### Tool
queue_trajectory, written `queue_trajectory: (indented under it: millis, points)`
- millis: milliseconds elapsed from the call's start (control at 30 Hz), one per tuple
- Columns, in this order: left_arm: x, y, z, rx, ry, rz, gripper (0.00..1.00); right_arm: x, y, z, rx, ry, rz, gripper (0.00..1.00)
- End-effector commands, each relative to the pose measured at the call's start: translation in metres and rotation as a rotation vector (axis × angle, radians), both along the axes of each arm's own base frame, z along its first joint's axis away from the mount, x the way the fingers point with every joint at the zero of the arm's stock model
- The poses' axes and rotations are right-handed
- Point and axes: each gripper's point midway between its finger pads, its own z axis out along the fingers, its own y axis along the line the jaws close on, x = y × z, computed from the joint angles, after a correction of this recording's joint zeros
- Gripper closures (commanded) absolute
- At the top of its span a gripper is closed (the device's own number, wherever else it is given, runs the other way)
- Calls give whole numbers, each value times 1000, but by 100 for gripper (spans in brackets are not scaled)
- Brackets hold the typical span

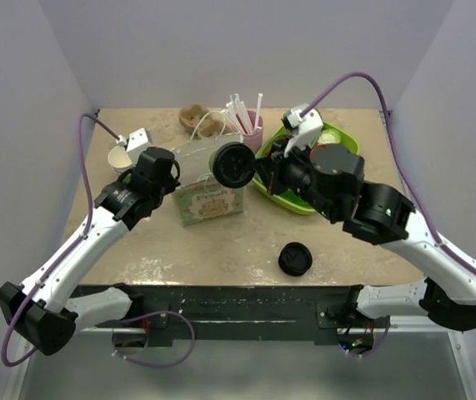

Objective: Pack the takeout coffee

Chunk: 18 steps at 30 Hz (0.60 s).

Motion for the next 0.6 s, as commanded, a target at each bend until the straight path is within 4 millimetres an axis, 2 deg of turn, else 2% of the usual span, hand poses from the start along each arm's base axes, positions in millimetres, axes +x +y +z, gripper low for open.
queue_trajectory:
  millis: [0,133,267,333,400,433,567]
  points:
    - [-12,0,22,-65,-64,-35,100,28,16,-5,-55,24,28,100]
    - [-26,-1,25,-93,-88,-87,100,39,27,-16,-71,45,44,100]
    - [-33,-9,11,-103,-52,-149,100,46,31,-9,-48,38,38,100]
    - [-38,-11,5,-110,-25,-164,100,46,36,-15,-61,57,57,100]
    - [-42,-15,0,-122,-9,-187,100,43,39,-24,-79,81,75,100]
    - [-45,-16,2,-127,-18,-206,100,41,39,-35,-100,99,87,100]
    - [-52,-26,0,-148,-29,-291,100,40,33,-61,-135,160,64,100]
